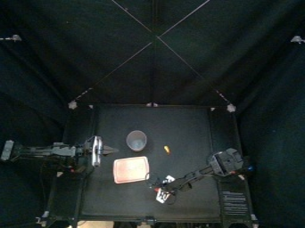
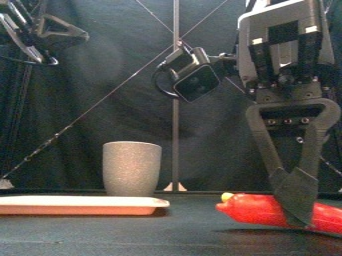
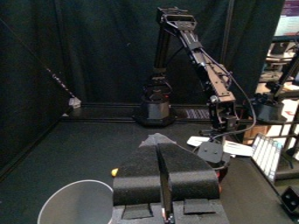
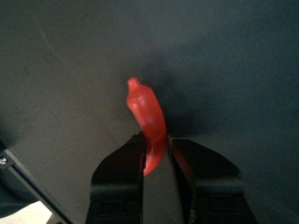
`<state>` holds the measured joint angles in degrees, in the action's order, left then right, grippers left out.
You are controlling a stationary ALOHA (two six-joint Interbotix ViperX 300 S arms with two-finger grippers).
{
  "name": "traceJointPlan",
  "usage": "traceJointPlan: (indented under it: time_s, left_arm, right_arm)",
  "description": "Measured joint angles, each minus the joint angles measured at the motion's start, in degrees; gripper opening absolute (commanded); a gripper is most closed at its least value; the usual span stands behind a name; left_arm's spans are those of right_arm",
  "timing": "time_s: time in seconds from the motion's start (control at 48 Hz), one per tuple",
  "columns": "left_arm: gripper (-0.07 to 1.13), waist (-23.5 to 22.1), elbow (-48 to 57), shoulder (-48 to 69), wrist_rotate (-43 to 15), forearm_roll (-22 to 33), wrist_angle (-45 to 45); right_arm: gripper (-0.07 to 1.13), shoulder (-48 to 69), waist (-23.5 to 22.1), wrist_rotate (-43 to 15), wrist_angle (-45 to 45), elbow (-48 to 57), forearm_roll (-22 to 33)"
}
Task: Pick the red chile then place it in the grey bowl
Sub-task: Place red chile in the grey bowl
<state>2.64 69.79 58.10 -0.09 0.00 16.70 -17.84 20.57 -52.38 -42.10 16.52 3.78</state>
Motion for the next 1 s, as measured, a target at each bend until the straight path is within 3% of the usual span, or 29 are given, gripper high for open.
traceJointPlan:
  time_s: [0.188,0.562,0.875,1.0]
  left_arm:
    - [-0.03,-0.09,0.0,0.09,0.0,0.09,0.0]
    - [-0.03,-0.09,0.09,0.09,0.09,0.09,0.0]
    - [-0.03,0.0,0.18,0.09,0.0,0.09,0.0]
    - [-0.03,-0.09,0.18,0.09,0.0,0.09,0.0]
  right_arm:
    - [0.43,2.99,-2.9,0.44,-0.18,-2.29,8.7]
    - [0.43,9.14,-17.31,0.79,7.73,-8.79,28.04]
    - [0.43,6.77,-29.18,0.7,24.43,-9.4,31.29]
    - [0.51,4.75,-32.78,0.53,28.48,-8.7,31.29]
